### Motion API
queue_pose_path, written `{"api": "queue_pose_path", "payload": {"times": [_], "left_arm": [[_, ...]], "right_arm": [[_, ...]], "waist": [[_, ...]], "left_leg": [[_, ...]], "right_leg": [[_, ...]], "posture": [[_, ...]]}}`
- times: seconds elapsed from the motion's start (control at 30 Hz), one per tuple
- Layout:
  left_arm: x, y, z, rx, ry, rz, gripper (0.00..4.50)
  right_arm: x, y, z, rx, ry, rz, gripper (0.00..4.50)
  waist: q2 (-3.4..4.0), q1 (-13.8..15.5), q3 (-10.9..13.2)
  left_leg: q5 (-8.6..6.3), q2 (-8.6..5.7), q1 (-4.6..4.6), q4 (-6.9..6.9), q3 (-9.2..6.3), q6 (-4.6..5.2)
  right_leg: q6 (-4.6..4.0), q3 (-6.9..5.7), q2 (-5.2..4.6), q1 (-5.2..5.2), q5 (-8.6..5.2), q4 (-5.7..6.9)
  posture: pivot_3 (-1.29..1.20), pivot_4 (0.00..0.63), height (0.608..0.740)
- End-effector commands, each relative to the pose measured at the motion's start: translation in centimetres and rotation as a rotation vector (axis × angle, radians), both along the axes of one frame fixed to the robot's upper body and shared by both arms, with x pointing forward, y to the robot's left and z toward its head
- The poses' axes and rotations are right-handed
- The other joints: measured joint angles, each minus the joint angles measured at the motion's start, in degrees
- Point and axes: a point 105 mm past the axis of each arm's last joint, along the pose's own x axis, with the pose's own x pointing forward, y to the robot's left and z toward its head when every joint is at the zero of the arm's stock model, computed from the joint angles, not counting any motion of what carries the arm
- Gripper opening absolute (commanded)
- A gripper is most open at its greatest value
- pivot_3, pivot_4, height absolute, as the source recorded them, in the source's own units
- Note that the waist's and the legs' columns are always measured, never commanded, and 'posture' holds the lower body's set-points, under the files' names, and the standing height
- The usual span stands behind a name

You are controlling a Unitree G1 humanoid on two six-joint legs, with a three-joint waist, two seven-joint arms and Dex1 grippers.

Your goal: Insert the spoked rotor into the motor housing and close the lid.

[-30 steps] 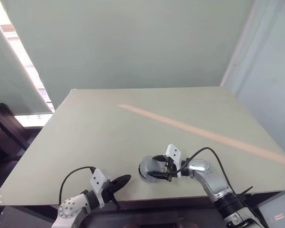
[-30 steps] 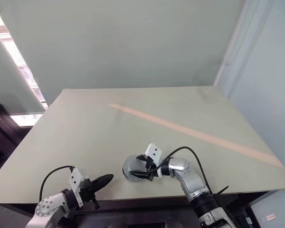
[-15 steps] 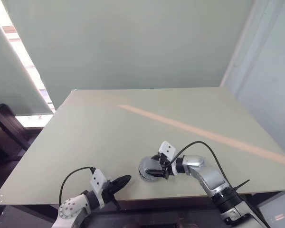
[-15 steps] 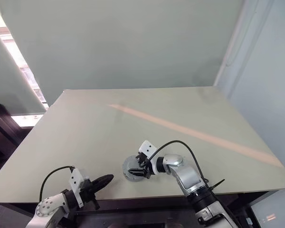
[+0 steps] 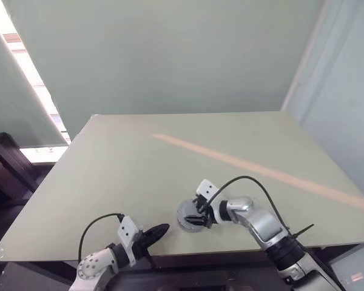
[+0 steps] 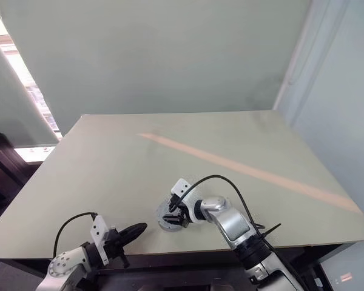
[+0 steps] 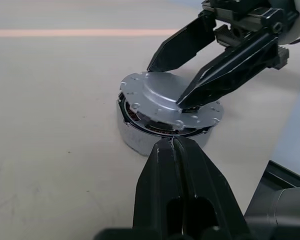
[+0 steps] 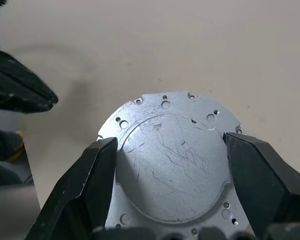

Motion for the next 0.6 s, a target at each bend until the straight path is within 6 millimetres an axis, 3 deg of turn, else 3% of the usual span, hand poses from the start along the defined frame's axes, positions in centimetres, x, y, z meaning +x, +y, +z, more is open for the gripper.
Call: {"api": "queue_pose_path", "payload": {"times": [0.03,0.37,0.6], "left_arm": [[0.5,-0.6,1.1,-0.016,-0.053,-0.015,0.0],[0.3,-0.8,1.0,-0.025,-0.051,-0.014,0.0],[0.3,-0.9,0.9,-0.026,-0.053,-0.012,0.0]], "right_arm": [[0.4,-0.2,0.1,-0.043,0.001,-0.039,3.18],[0.3,0.2,-0.7,-0.109,0.024,-0.055,3.18],[0.5,0.6,0.5,-0.061,0.033,-0.075,3.18]], "waist": [[0.0,0.0,0.0],[-0.01,0.0,0.0],[-0.03,0.0,-0.1]], "left_leg": [[0.0,0.0,0.0,0.0,0.0,0.0],[0.0,0.0,0.0,0.0,0.0,0.0],[0.0,0.02,0.02,-0.01,0.0,0.0]], "right_leg": [[0.0,0.0,0.0,0.0,0.0,0.0],[0.0,0.0,0.0,-0.02,0.0,-0.01],[0.0,-0.01,0.0,-0.04,0.0,0.0]], "posture": [[0.0,0.0,0.74],[0.0,0.0,0.74],[0.0,0.0,0.74]]}}
